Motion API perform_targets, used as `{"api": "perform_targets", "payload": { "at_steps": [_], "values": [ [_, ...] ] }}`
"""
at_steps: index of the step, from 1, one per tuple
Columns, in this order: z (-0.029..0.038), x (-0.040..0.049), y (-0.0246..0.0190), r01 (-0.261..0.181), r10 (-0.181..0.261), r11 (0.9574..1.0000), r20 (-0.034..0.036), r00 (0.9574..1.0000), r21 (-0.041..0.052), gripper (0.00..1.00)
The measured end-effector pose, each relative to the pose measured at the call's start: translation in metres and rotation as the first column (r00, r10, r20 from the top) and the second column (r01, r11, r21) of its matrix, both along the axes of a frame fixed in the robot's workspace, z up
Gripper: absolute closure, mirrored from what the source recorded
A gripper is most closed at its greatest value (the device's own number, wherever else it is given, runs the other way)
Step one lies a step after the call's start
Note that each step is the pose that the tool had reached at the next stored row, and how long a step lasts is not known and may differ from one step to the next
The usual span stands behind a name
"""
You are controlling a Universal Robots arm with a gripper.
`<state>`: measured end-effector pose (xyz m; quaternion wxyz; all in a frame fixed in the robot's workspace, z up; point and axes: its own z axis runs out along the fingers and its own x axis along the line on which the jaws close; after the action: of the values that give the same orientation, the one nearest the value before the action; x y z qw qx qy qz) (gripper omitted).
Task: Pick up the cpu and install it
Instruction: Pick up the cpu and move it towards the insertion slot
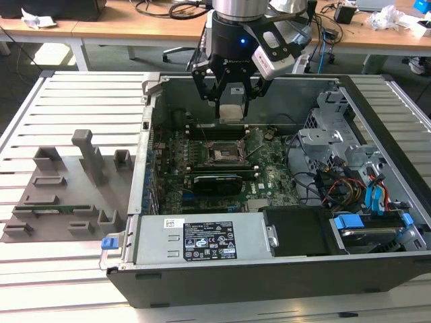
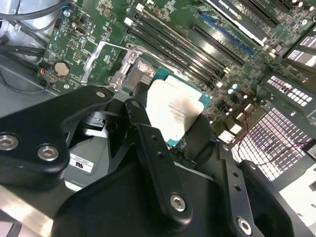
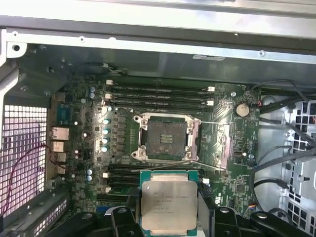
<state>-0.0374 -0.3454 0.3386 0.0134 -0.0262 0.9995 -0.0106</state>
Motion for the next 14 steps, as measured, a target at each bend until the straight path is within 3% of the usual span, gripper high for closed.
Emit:
{"api": "perform_targets", "payload": {
  "at_steps": [4,9,14],
  "values": [
    [-0.0048,0.0015,0.0007,0.000,0.000,1.0000,-0.0001,1.0000,-0.0001,0.45],
    [-0.0181,0.0021,0.0022,0.000,0.000,1.0000,-0.0002,1.0000,-0.0006,0.45],
    [-0.0239,0.0021,0.0026,0.000,0.000,1.0000,-0.0001,1.0000,-0.0012,0.45]
  ]
}}
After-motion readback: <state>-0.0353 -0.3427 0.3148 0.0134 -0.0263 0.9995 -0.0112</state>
